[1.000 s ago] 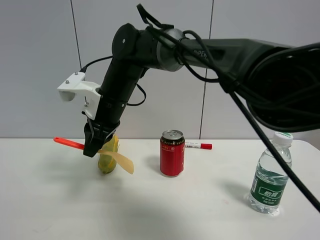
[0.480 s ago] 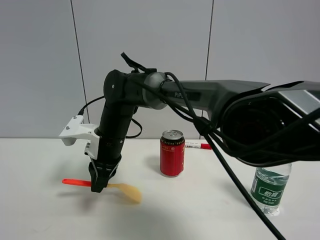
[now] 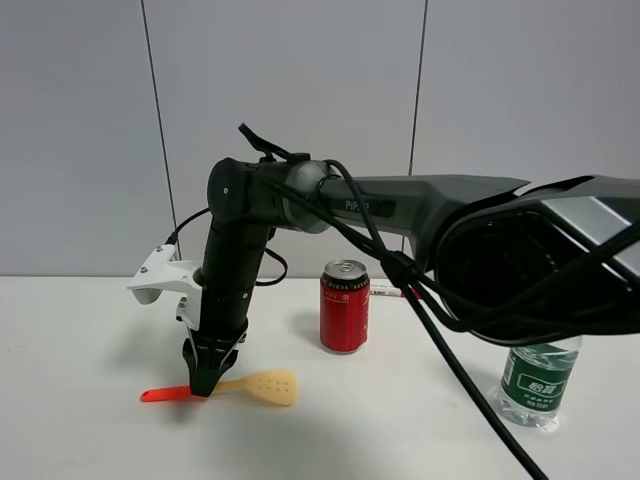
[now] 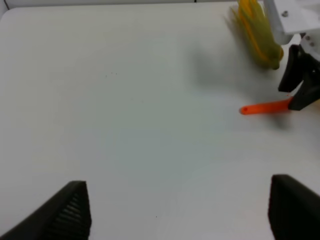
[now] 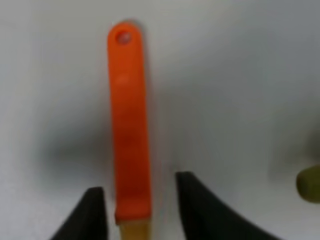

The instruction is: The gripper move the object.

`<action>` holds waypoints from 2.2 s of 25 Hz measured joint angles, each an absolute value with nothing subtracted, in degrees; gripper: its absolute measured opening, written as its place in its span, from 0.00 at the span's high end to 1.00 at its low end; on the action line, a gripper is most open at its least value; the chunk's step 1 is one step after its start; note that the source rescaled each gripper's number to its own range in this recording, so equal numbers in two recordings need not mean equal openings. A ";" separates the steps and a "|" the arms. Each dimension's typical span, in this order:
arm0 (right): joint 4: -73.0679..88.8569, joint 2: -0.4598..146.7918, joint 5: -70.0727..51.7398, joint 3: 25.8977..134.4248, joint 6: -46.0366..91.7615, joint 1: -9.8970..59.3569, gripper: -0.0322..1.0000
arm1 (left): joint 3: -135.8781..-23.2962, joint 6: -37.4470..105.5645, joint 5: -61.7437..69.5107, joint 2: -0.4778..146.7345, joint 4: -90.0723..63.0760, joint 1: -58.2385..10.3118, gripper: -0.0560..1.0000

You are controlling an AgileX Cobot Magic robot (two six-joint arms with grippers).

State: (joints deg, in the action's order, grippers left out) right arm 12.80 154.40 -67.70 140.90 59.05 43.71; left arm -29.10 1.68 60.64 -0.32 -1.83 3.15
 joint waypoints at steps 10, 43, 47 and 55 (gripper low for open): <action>13.70 151.02 -65.36 140.47 53.70 44.09 0.24 | -29.10 1.68 60.64 -0.32 -1.83 3.15 0.00; -21.55 94.77 -69.95 135.66 10.69 44.44 0.00 | -29.10 1.73 60.64 -0.32 -1.83 3.15 0.00; -21.48 89.67 -69.95 119.76 7.86 43.08 0.00 | -29.10 1.73 60.64 -0.32 -1.83 3.15 0.00; -16.85 73.14 -60.02 82.33 4.84 35.92 0.00 | -29.10 1.68 60.64 -0.32 -1.83 3.15 0.00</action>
State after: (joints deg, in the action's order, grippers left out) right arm -16.85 73.14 -60.02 82.33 4.84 35.92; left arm -29.10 1.68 60.64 -0.32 -1.83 3.15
